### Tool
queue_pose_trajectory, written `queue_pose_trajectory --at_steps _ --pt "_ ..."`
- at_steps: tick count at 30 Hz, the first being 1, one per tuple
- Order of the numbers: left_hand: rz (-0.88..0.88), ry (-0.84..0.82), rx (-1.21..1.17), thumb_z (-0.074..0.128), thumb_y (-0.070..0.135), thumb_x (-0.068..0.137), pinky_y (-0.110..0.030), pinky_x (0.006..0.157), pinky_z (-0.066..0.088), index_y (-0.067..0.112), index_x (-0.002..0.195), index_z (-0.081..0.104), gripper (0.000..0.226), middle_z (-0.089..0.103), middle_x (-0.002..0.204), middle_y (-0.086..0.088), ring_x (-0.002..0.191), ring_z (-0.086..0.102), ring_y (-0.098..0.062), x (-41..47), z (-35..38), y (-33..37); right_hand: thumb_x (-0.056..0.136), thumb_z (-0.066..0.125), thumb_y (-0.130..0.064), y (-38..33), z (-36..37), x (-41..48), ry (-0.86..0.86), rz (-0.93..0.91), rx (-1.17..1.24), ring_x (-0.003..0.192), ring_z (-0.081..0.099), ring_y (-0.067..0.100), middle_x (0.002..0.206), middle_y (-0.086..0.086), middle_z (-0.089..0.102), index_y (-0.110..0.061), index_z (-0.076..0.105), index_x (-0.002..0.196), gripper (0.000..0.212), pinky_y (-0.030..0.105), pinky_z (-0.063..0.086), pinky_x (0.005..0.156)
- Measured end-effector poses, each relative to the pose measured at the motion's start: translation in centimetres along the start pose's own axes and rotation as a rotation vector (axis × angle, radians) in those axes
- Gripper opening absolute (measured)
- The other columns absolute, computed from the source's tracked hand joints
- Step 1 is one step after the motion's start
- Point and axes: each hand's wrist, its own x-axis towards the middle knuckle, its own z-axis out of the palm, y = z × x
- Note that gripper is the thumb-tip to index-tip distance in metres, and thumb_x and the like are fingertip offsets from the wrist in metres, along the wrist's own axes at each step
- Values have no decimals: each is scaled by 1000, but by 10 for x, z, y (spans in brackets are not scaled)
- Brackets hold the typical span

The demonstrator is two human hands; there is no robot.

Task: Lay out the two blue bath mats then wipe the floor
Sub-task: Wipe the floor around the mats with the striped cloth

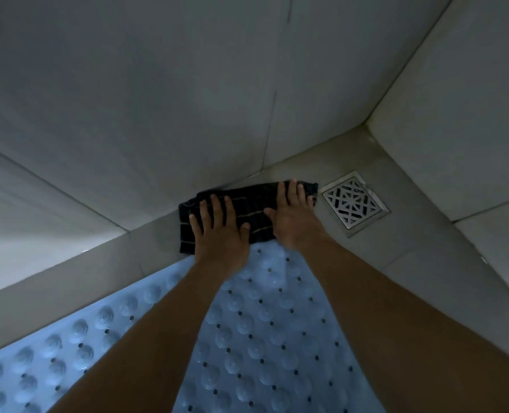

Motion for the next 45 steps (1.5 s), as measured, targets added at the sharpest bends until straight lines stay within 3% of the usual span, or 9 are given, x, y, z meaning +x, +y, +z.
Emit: queue_pose_trajectory --at_steps 18,26,33,40,45 --pt "670 -149 369 12 54 102 -49 118 -20 16 153 -24 73 -29 161 -9 146 -32 -29 76 -14 75 107 7 -46 46 28 -62 217 489 201 150 -22 35 162 24 -22 -4 -17 155 68 45 -11 123" --pt "765 -113 429 13 64 97 -54 121 -6 20 158 -9 78 -17 165 -7 151 -16 -30 75 -4 111 107 12 -45 66 28 -91 236 606 275 151 -19 35 162 26 -19 -5 -14 156 68 45 -7 124" --pt "797 -132 290 9 49 103 -50 121 -12 21 158 -4 63 -17 165 -5 151 -21 -23 84 -1 109 104 27 -38 63 18 -81 345 707 399 153 -13 35 164 25 -12 -3 2 158 70 46 -6 124" --pt "736 -76 272 12 48 102 -54 119 -12 18 158 -8 66 -15 165 -9 152 -16 -27 87 6 115 102 8 -59 60 25 -72 303 758 324 152 -19 33 163 20 -22 -26 -15 158 69 45 -12 122" --pt "736 -69 293 17 49 102 -56 119 -7 18 158 -5 68 -12 166 -9 152 -13 -28 86 3 117 102 6 -60 59 21 -74 275 760 310 150 -23 33 161 21 -25 -25 -16 158 70 46 -10 123"
